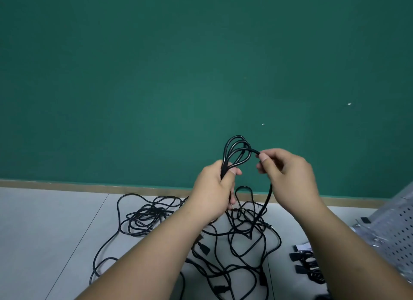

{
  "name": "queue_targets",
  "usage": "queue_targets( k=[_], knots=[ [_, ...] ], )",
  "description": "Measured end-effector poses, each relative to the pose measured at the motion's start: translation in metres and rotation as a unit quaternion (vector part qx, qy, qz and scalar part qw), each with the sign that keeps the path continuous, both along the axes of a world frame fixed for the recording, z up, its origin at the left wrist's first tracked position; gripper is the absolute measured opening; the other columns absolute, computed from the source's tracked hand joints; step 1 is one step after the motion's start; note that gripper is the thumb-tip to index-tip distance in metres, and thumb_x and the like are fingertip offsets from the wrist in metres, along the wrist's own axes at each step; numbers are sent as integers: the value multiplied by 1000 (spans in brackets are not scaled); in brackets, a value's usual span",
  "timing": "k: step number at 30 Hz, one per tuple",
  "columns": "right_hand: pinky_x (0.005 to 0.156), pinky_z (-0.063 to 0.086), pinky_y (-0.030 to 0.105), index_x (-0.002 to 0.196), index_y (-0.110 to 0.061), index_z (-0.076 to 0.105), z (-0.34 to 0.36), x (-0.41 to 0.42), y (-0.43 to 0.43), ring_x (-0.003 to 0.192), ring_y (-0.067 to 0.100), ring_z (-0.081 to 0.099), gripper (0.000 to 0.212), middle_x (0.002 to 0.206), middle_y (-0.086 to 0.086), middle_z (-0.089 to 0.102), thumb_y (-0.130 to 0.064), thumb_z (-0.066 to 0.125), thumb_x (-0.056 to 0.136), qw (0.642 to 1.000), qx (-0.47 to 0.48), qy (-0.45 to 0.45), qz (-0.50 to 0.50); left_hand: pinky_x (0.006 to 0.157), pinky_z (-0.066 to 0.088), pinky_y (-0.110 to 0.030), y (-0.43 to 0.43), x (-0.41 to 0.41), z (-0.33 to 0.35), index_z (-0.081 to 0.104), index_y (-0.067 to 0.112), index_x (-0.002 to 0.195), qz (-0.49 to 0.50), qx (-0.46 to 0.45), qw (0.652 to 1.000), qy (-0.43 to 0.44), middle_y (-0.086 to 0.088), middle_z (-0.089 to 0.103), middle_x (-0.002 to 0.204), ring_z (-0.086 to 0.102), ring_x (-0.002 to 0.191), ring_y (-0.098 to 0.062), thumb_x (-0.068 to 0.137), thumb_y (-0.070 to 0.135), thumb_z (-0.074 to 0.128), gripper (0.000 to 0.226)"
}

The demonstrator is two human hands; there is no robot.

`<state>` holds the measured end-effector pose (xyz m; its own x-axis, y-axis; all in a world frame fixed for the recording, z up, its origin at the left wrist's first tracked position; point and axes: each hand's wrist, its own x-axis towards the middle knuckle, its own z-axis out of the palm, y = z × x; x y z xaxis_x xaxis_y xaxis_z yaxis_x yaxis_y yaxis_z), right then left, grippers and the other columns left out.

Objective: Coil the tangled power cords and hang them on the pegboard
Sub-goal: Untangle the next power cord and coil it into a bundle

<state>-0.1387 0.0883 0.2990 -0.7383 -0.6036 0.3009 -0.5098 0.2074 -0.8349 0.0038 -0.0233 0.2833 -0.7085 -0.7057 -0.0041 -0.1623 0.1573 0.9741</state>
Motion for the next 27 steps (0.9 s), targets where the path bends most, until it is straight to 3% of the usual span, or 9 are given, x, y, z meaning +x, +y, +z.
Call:
queue_targets(
  k=[2,4,6,10,13,16,19,22,27],
  knots=[
    [55,41,13,97,-33,76,4,2,3,51,0,56,13,82,-20,76,-37,66,104,999,25,37,-26,57,58,-39,0,2,0,65,21,104,-10,-20,1000,-22,1,57,67,61,55,-18,111,23,47,20],
    [58,43,16,95,-34,78,5,4,3,57,3,58,13,80,-18,76,-38,69,102,999,5,16,-35,73,64,-45,0,2,-4,65,25,100,-17,-60,997,-51,4,67,75,71,66,-16,110,27,46,21],
    [68,52,28,93,-33,79,3,8,-1,64,6,66,11,79,-15,74,-39,72,99,998,-20,-35,-40,84,62,-49,3,0,-9,61,30,96,-20,-69,996,-61,7,75,87,76,82,-13,107,34,45,21],
    [58,52,26,99,-26,77,2,18,-6,50,12,68,9,87,-7,72,-29,68,103,986,-66,-149,-37,97,58,-52,11,-3,-11,59,30,97,-57,-35,996,-58,8,79,99,76,99,-13,108,34,45,18],
    [55,51,20,110,-23,76,2,16,-5,49,9,64,12,99,-6,74,-23,65,105,984,-62,-165,-20,91,62,-54,17,-3,-5,55,11,108,-115,50,992,-22,-9,76,89,77,81,-26,114,21,43,17],
    [60,51,19,118,-23,75,5,9,-4,51,8,60,19,105,-5,77,-18,61,108,987,-45,-153,14,66,63,-43,17,-1,0,55,2,117,-149,73,986,0,-7,64,79,61,61,-17,114,21,46,21],
    [55,47,12,127,-25,70,9,2,0,51,-2,54,29,106,-4,78,-11,50,112,981,-42,-177,69,55,48,-31,17,1,2,53,0,117,-172,88,981,17,-2,54,77,47,58,-13,114,22,46,24],
    [53,39,9,134,-30,68,11,-3,-1,52,-3,51,40,106,-2,73,-11,40,113,984,11,-157,89,53,43,-29,18,0,1,54,9,110,-188,79,979,3,1,51,77,45,59,-12,115,23,45,17],
    [63,47,26,125,-45,67,17,0,2,62,5,59,43,91,-9,72,-19,38,106,987,154,12,49,67,45,-38,15,-3,-11,55,34,93,-160,-54,983,-79,16,53,73,46,63,-10,111,30,48,19]
  ],
)
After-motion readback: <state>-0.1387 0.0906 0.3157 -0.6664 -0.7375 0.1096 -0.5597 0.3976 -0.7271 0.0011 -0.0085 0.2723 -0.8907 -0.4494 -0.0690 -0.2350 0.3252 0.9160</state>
